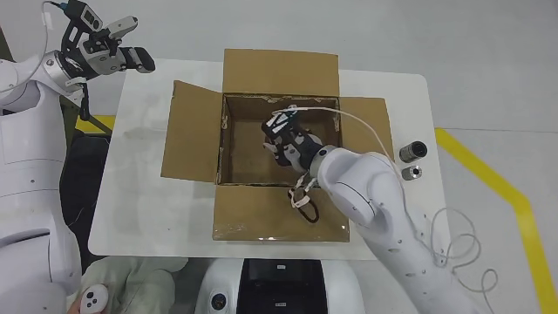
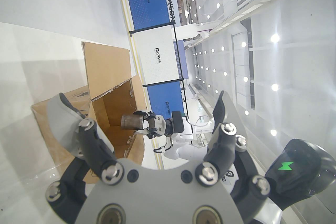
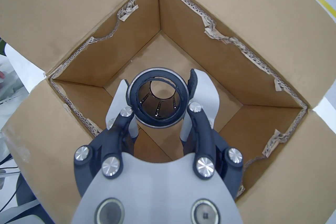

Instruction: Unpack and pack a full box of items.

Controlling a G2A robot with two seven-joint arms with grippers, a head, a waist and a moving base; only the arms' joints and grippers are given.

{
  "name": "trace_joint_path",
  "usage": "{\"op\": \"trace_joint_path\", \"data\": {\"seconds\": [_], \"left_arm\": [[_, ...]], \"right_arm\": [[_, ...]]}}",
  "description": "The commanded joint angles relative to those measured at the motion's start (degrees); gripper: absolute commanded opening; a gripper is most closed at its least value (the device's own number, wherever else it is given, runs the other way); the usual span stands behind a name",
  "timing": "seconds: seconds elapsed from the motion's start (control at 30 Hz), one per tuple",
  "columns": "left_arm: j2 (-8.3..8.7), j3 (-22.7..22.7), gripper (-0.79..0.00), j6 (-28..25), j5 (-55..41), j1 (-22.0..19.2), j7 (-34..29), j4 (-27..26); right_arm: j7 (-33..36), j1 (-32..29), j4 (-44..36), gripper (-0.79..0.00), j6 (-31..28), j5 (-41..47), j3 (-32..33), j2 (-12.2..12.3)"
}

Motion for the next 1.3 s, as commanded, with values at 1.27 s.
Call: {"op": "trace_joint_path", "data": {"seconds": [1.27], "left_arm": [[0.00,0.00,0.000,0.00,0.00,0.00,0.00,0.00]], "right_arm": [[-3.67,-17.66,-16.86,-0.785,2.77,-7.79,12.38,2.98]]}}
